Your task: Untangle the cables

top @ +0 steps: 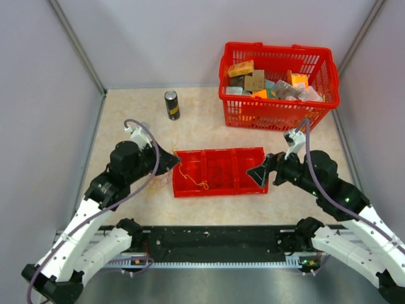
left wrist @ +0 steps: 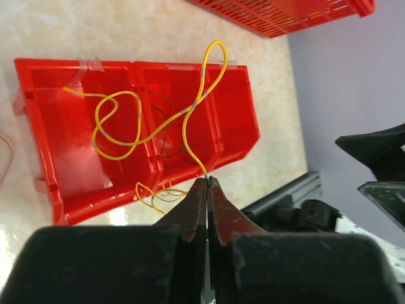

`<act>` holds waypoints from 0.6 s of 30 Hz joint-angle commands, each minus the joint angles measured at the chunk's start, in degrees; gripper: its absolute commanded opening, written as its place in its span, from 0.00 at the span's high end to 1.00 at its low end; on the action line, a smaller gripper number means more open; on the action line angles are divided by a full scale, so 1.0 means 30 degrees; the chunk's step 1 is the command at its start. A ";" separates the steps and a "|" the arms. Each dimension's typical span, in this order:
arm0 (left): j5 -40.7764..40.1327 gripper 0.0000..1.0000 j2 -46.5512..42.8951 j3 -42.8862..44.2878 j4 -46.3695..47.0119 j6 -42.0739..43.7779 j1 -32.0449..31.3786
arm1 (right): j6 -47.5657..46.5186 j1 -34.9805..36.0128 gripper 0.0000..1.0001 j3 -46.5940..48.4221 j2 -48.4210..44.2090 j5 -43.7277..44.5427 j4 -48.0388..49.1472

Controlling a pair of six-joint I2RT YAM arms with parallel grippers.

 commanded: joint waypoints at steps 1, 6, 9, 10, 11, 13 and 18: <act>-0.5649 1.00 -0.0129 -0.0069 0.2487 0.2613 -0.2284 | -0.0134 -0.0116 0.03 0.0367 -0.0161 0.0707 -0.0917; -0.7652 1.00 0.0312 -0.0010 0.1986 0.3319 -0.3723 | -0.0135 -0.0116 0.03 0.0573 0.0306 0.0679 -0.0976; -0.8383 1.00 0.0283 -0.0653 0.2718 0.3991 -0.4134 | 0.0128 -0.0116 0.03 0.0368 0.0162 0.0620 -0.0975; -0.8560 1.00 0.0515 -0.0830 0.2923 0.4342 -0.4164 | 0.0158 -0.0116 0.03 0.0280 0.0103 0.0620 -0.0975; -0.8794 1.00 0.0778 -0.0918 0.3041 0.4925 -0.4193 | 0.0188 -0.0116 0.03 0.0221 0.0044 0.0620 -0.0975; -0.9845 1.00 0.1393 -0.0745 0.2606 0.5952 -0.4368 | 0.0129 -0.0116 0.03 0.0191 0.0102 0.0649 -0.1004; -0.9299 1.00 0.2741 -0.0888 0.2630 0.6924 -0.4457 | 0.0158 -0.0116 0.03 0.0017 -0.0160 0.0619 -0.1034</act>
